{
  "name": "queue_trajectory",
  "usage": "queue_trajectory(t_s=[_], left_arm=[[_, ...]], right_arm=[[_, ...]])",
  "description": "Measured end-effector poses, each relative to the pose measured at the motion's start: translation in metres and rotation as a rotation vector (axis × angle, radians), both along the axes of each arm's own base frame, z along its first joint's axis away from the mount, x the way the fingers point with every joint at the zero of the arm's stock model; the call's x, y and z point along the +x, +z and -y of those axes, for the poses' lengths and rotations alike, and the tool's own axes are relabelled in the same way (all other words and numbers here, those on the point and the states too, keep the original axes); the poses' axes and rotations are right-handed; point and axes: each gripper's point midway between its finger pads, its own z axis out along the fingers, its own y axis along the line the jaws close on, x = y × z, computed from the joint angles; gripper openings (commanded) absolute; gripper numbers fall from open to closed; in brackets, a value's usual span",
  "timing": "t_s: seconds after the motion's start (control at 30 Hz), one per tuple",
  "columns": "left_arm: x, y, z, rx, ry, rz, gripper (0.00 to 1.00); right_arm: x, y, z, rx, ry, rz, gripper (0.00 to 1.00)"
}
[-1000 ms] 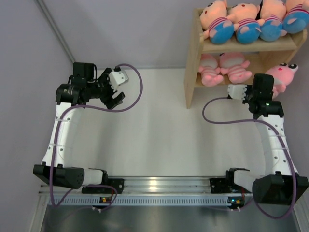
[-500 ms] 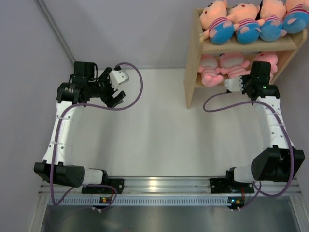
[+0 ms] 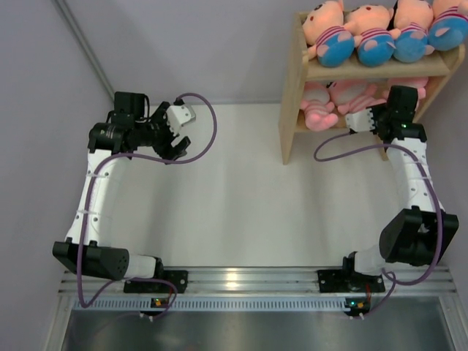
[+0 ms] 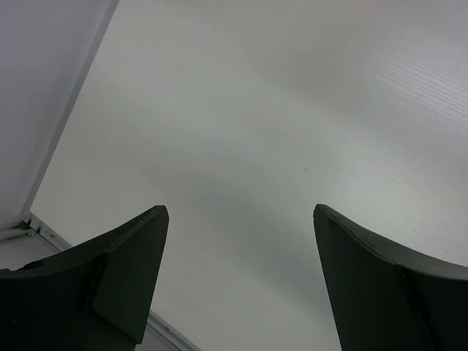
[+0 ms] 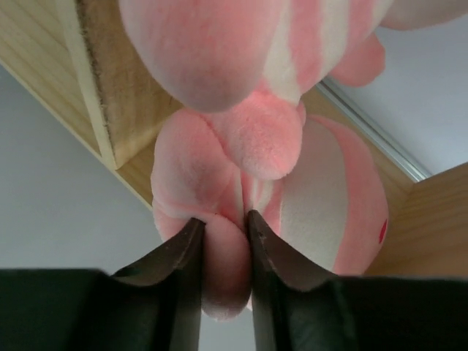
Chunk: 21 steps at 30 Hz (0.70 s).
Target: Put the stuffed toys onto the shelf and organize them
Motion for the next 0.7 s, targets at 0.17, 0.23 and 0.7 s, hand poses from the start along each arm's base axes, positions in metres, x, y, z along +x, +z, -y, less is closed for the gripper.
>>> queue_trajectory(t_s=[0.17, 0.23, 0.7], left_arm=[[0.000, 0.000, 0.000, 0.000, 0.003, -0.002, 0.86], [0.000, 0.000, 0.000, -0.001, 0.003, -0.003, 0.86], [-0.001, 0.001, 0.000, -0.004, 0.005, 0.000, 0.86]], right_arm=[[0.006, 0.007, 0.010, -0.001, -0.004, 0.065, 0.60], [0.006, 0.003, 0.015, -0.005, -0.009, 0.069, 0.63], [-0.012, 0.010, 0.011, -0.006, 0.001, 0.120, 0.99]])
